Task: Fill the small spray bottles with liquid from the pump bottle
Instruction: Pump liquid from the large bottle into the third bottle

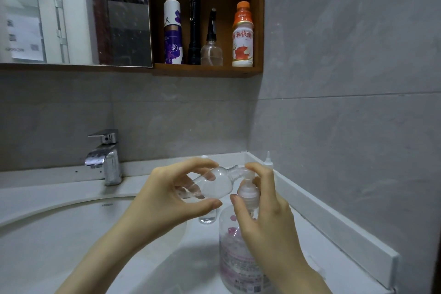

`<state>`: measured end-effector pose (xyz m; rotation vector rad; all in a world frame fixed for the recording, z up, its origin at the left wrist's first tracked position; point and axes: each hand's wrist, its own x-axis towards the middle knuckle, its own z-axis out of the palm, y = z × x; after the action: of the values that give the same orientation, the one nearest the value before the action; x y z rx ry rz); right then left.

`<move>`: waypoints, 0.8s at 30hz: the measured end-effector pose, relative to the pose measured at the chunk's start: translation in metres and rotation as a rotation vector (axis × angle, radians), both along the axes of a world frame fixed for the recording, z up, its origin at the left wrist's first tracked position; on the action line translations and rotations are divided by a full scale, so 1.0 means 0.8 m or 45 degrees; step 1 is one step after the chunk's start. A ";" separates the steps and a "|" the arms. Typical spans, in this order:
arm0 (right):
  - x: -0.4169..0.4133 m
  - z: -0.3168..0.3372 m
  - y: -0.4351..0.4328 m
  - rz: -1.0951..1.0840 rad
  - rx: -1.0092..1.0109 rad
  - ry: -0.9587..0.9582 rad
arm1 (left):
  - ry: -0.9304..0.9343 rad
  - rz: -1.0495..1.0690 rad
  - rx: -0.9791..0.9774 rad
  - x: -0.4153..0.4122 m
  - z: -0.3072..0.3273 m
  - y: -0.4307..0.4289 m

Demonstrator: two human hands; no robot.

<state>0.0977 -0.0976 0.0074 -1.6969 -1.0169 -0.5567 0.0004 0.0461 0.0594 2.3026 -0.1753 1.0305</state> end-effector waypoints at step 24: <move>-0.001 0.005 -0.003 -0.019 0.099 -0.030 | 0.014 -0.014 -0.026 -0.001 0.001 -0.001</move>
<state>0.0965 -0.0998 0.0116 -1.6337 -0.9877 -0.6200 -0.0001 0.0450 0.0600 2.2862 -0.1720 1.0092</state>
